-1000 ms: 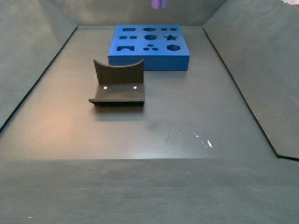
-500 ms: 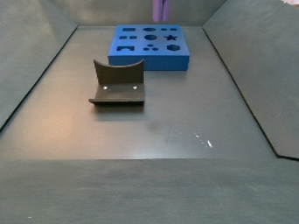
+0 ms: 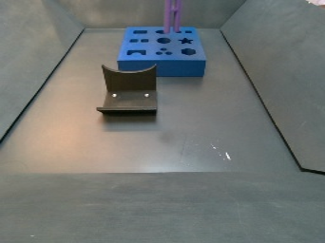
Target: Insert the 3 prong object.
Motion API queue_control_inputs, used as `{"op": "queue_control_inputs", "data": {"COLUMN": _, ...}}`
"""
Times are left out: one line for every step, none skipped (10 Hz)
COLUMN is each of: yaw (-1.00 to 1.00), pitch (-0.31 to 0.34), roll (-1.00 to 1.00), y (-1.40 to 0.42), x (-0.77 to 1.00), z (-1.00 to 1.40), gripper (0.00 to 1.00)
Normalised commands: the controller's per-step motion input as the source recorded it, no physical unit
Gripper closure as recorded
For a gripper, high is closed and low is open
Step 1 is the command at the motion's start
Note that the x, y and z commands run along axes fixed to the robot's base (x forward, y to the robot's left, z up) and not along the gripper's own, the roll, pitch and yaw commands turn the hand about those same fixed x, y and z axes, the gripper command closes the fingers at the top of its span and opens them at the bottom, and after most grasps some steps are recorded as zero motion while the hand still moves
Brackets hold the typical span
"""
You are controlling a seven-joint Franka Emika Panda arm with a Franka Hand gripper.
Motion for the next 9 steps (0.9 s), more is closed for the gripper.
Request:
{"op": "queue_control_inputs", "data": {"yaw": -0.95, "pitch": 0.011, "roll": 0.00, "y": 0.07, "x": 0.08, "z": -0.33, "gripper": 1.00}}
{"op": "queue_control_inputs", "data": {"yaw": -1.00, "pitch": 0.000, "roll": 0.00, "y": 0.01, "x": 0.04, "z": -0.30, "gripper": 1.00}}
{"op": "queue_control_inputs", "data": {"yaw": -0.99, "pitch": 0.000, "roll": -0.01, "y": 0.01, "x": 0.10, "z": -0.26, "gripper": 1.00}}
{"op": "queue_control_inputs", "data": {"yaw": -0.77, "pitch": 0.000, "roll": -0.10, "y": 0.14, "x": 0.40, "z": -0.07, "gripper": 1.00}}
{"op": "queue_control_inputs", "data": {"yaw": -0.55, "pitch": 0.000, "roll": -0.16, "y": 0.29, "x": 0.44, "z": -0.04, "gripper": 1.00}}
{"op": "queue_control_inputs", "data": {"yaw": -0.34, "pitch": 0.000, "roll": -0.05, "y": 0.15, "x": 0.32, "z": -0.14, "gripper": 1.00}}
{"op": "queue_control_inputs", "data": {"yaw": -0.33, "pitch": 0.031, "roll": 0.00, "y": 0.11, "x": 0.33, "z": -0.21, "gripper": 1.00}}
{"op": "queue_control_inputs", "data": {"yaw": -0.43, "pitch": 0.100, "roll": 0.07, "y": 0.13, "x": 0.20, "z": -0.27, "gripper": 1.00}}
{"op": "queue_control_inputs", "data": {"yaw": -0.46, "pitch": 0.097, "roll": 0.00, "y": 0.05, "x": 0.06, "z": -0.22, "gripper": 1.00}}
